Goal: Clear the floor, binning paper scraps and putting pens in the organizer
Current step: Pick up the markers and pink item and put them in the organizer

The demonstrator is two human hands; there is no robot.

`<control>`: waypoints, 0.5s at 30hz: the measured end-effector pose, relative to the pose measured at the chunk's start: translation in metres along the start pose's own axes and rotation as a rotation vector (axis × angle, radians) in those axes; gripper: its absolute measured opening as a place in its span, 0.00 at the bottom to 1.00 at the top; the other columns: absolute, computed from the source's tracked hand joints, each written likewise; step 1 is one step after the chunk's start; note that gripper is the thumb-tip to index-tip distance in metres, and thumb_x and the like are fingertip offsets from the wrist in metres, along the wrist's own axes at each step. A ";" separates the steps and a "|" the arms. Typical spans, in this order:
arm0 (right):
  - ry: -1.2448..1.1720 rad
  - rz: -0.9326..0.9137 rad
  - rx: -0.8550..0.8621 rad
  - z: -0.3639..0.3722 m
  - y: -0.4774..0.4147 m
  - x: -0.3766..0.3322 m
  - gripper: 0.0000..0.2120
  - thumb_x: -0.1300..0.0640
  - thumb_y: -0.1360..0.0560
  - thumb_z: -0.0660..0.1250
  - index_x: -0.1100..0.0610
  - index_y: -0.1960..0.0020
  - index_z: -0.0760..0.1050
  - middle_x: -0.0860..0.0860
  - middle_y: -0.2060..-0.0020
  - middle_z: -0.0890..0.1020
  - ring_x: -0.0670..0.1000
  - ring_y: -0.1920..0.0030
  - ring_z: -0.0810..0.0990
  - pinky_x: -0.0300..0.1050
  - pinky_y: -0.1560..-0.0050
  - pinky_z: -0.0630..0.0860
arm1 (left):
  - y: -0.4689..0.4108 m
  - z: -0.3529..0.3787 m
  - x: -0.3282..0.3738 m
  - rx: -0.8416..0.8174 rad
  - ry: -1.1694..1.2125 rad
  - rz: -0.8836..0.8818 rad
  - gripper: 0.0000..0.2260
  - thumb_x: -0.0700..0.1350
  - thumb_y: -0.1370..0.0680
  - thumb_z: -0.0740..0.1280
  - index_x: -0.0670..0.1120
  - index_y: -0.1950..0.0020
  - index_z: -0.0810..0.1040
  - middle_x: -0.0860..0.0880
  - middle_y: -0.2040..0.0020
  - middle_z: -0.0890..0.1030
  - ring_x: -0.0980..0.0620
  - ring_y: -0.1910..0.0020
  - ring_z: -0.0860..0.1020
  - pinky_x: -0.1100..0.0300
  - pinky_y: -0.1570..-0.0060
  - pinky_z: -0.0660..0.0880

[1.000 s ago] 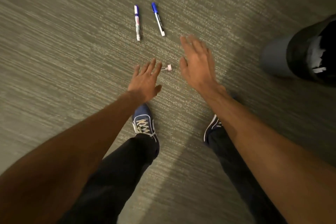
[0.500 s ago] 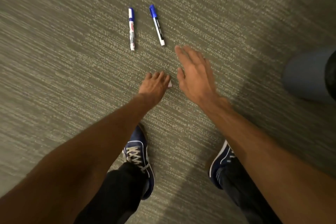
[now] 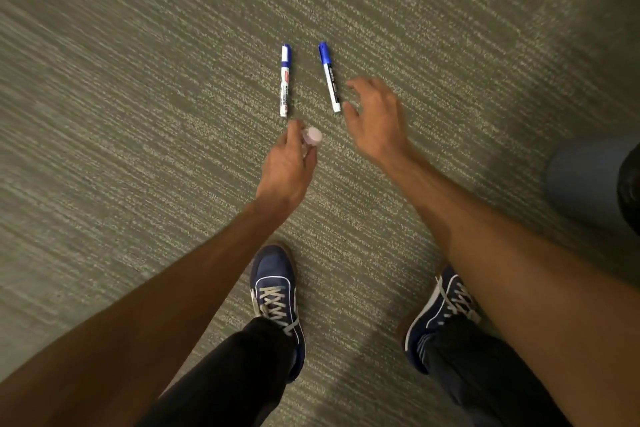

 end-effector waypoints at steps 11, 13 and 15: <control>0.056 0.272 -0.035 0.074 -0.077 0.009 0.22 0.52 0.27 0.75 0.59 0.37 0.74 0.57 0.42 0.81 0.57 0.43 0.81 0.52 0.46 0.79 | -0.020 -0.039 -0.042 0.155 0.136 0.027 0.12 0.42 0.19 0.68 0.40 0.37 0.75 0.45 0.48 0.83 0.49 0.52 0.81 0.54 0.53 0.79; 0.095 0.293 -0.033 0.081 -0.084 0.009 0.24 0.52 0.28 0.76 0.60 0.36 0.74 0.59 0.41 0.81 0.59 0.42 0.81 0.53 0.44 0.78 | -0.025 -0.040 -0.050 0.171 0.168 0.006 0.12 0.42 0.19 0.69 0.40 0.37 0.76 0.47 0.46 0.84 0.53 0.51 0.81 0.60 0.51 0.79; 0.128 0.295 -0.033 0.086 -0.087 0.011 0.22 0.55 0.27 0.76 0.60 0.37 0.74 0.59 0.41 0.81 0.60 0.42 0.81 0.54 0.43 0.78 | -0.029 -0.040 -0.058 0.170 0.186 -0.019 0.13 0.42 0.20 0.69 0.41 0.36 0.75 0.48 0.45 0.83 0.56 0.49 0.80 0.65 0.50 0.78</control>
Point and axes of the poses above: each hand's wrist, its own y-axis away from the middle knuckle, its own z-axis out of the palm, x = y × z, the point moved 6 cm from there along -y, towards the middle knuckle
